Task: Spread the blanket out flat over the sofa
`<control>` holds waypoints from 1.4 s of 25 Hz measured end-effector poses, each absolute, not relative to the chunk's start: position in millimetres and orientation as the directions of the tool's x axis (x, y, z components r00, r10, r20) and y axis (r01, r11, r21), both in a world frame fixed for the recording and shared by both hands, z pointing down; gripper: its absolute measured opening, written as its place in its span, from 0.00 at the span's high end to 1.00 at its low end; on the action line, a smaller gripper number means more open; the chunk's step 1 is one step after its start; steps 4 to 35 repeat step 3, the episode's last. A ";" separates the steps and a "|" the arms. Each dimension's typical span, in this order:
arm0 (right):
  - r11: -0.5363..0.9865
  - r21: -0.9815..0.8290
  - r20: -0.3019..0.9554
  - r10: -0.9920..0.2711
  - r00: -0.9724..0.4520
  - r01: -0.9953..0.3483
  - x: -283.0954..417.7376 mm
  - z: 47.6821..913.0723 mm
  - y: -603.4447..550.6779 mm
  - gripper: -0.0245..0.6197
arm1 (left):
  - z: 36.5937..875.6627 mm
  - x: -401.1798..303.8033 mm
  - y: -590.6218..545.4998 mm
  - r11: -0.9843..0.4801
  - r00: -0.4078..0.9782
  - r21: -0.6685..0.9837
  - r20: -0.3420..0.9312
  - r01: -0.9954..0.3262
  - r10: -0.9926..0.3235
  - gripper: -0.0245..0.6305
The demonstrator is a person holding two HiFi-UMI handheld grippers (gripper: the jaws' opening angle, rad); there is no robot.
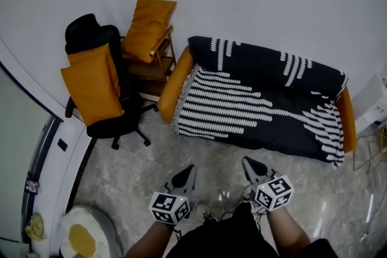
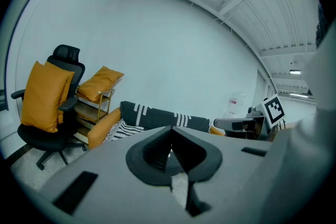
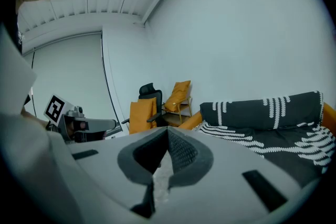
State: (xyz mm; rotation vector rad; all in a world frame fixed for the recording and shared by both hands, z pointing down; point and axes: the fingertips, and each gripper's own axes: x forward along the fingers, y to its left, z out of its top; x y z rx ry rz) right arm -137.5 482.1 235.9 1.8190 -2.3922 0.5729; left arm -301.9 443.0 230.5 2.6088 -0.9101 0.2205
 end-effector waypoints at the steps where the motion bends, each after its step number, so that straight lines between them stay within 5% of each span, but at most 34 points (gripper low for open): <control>1: 0.223 -0.245 0.286 -0.913 -0.290 -0.944 -137.4 236.2 481.4 0.96 | 230.6 -301.7 441.8 -0.724 0.780 0.289 0.263 -0.626 -0.568 0.96; 35: 0.222 -0.246 0.287 -0.913 -0.290 -0.943 -137.3 237.2 480.4 0.96 | 231.3 -301.3 439.9 -0.725 0.780 0.289 0.264 -0.626 -0.568 0.96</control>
